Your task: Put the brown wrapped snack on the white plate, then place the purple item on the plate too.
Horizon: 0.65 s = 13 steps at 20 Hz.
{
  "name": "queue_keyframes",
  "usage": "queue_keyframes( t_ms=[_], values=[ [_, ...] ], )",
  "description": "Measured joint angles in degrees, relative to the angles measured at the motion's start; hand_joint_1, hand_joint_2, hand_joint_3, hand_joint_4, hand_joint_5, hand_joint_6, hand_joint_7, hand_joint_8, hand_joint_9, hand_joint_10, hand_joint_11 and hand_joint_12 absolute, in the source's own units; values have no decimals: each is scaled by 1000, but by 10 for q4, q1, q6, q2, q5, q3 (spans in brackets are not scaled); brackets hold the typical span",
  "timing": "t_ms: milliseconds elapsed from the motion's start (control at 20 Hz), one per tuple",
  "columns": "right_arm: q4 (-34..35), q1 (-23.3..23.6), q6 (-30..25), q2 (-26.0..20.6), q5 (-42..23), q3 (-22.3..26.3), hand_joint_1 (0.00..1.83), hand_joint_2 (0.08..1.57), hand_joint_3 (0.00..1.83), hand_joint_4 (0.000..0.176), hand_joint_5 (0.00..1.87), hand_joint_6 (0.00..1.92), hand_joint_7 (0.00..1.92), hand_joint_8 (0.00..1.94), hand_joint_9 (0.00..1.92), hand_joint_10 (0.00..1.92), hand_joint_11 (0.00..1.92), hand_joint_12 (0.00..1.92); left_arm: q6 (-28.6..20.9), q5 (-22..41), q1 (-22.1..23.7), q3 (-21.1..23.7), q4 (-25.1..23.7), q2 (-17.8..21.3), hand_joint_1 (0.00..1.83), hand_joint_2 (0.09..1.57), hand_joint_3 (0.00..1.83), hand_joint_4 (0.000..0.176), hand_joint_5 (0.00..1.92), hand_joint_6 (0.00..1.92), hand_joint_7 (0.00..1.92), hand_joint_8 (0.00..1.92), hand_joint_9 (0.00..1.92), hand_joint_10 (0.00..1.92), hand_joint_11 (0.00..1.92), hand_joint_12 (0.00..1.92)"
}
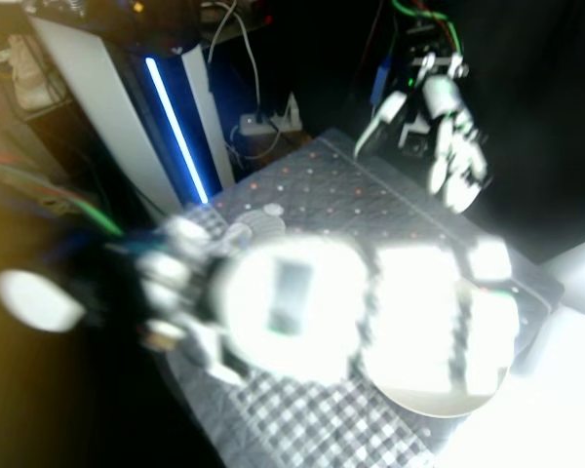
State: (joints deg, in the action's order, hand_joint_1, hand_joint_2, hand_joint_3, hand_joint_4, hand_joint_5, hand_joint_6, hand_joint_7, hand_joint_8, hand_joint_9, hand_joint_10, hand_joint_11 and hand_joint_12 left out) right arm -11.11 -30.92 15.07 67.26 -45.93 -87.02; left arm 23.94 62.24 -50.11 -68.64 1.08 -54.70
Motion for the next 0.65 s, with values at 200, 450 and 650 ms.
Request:
queue_keyframes(
  t_ms=[200, 450, 650],
  values=[
    [102, -140, 19, -82, -137, 103, 940, 814, 3, 176, 34, 0, 72, 2, 15, 4, 0, 142, 3, 105, -56, 31, 56, 10, 822, 918, 2, 73, 332, 5, 362, 6, 335, 11, 0, 817],
    [255, -298, 39, -129, -370, 192, 912, 796, 0, 176, 29, 0, 97, 15, 70, 22, 30, 14, -1, 261, -143, 76, 123, 16, 788, 903, 0, 51, 288, 3, 385, 17, 512, 68, 0, 1358],
    [307, -397, 39, -132, -461, 242, 876, 845, 9, 176, 13, 4, 87, 12, 38, 3, 8, 4, -43, 304, -169, 73, 153, -3, 386, 1087, 45, 45, 200, 0, 294, 0, 383, 8, 0, 1316]
  ],
)
